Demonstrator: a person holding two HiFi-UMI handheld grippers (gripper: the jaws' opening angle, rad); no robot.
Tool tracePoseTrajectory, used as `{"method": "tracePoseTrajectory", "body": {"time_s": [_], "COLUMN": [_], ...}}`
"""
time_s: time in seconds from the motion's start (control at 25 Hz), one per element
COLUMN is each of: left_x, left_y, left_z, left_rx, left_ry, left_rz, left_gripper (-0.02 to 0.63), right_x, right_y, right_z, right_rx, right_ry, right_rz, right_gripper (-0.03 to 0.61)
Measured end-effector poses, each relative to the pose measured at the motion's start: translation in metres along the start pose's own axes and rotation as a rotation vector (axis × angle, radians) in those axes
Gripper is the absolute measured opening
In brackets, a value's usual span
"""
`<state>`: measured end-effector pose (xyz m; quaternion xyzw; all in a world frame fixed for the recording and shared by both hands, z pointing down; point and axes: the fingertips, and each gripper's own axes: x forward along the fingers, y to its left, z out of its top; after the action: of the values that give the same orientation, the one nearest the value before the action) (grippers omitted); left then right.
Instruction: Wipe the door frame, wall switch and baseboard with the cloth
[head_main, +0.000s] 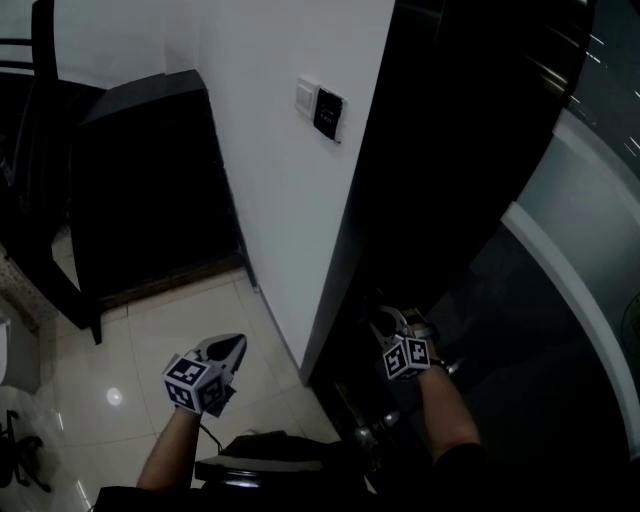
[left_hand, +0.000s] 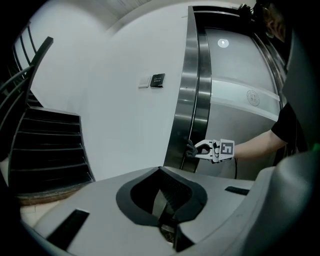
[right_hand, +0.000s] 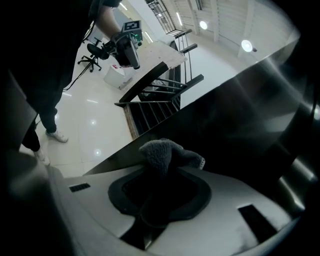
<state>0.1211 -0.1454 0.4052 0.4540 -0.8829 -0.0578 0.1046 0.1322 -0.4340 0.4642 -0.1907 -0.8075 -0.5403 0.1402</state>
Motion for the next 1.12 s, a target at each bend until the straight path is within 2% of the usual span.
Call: {"method": "tracePoseTrajectory", "body": {"time_s": [0.12, 0.36, 0.44, 0.56, 0.76, 0.92, 1.04, 1.12], "left_x": [0.001, -0.011, -0.015, -0.015, -0.014, -0.021, -0.043, -0.063], "left_y": [-0.002, 0.009, 0.012, 0.012, 0.005, -0.001, 0.005, 0.011], "left_z": [0.002, 0.016, 0.020, 0.023, 0.023, 0.021, 0.022, 0.023], "left_rx": [-0.021, -0.016, 0.000, 0.032, 0.023, 0.007, 0.027, 0.045], "left_ry": [-0.035, -0.148, -0.193, -0.223, -0.217, -0.236, -0.229, -0.227], "left_rz": [0.015, 0.107, 0.136, 0.144, 0.132, 0.144, 0.196, 0.247], "left_gripper": [0.002, 0.002, 0.002, 0.002, 0.002, 0.002, 0.002, 0.002], "right_x": [-0.017, -0.087, -0.106, -0.124, -0.135, -0.130, -0.116, -0.107], "right_y": [0.008, 0.002, 0.000, -0.003, -0.010, -0.005, 0.009, 0.019], "right_z": [-0.006, -0.004, -0.008, -0.009, 0.000, 0.014, 0.043, 0.067], "right_rx": [0.216, 0.846, 0.951, 0.971, 0.954, 0.928, 0.875, 0.868], "right_ry": [-0.023, -0.177, -0.210, -0.233, -0.247, -0.277, -0.344, -0.397], "right_rz": [-0.029, -0.332, -0.412, -0.458, -0.445, -0.395, -0.332, -0.259], "right_gripper": [0.084, 0.084, 0.084, 0.084, 0.084, 0.084, 0.084, 0.084]}}
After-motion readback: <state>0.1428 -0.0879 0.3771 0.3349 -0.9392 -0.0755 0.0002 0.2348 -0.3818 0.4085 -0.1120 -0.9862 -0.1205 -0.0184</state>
